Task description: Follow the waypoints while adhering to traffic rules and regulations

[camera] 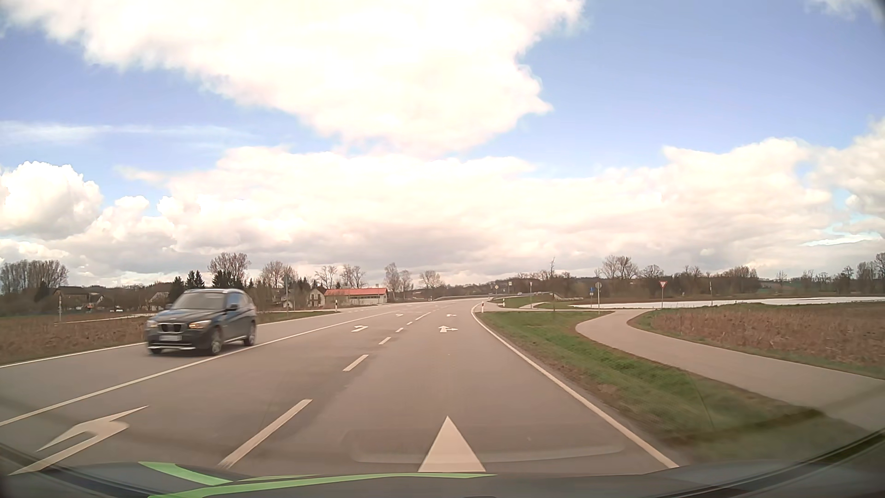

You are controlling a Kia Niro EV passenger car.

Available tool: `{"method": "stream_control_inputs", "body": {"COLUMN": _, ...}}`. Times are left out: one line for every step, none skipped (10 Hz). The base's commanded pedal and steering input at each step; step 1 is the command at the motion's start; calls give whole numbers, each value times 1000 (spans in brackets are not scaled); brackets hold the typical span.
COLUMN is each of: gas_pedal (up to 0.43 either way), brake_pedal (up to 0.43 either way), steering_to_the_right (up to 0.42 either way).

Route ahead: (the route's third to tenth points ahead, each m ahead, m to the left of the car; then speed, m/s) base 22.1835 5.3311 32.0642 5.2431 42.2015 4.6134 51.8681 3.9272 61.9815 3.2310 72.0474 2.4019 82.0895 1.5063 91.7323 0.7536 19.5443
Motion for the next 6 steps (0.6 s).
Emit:
{"method": "stream_control_inputs", "body": {"gas_pedal": 228, "brake_pedal": 0, "steering_to_the_right": 4}}
{"method": "stream_control_inputs", "body": {"gas_pedal": 228, "brake_pedal": 0, "steering_to_the_right": 4}}
{"method": "stream_control_inputs", "body": {"gas_pedal": 228, "brake_pedal": 0, "steering_to_the_right": 4}}
{"method": "stream_control_inputs", "body": {"gas_pedal": 228, "brake_pedal": 0, "steering_to_the_right": 4}}
{"method": "stream_control_inputs", "body": {"gas_pedal": 228, "brake_pedal": 0, "steering_to_the_right": 4}}
{"method": "stream_control_inputs", "body": {"gas_pedal": 228, "brake_pedal": 0, "steering_to_the_right": 4}}
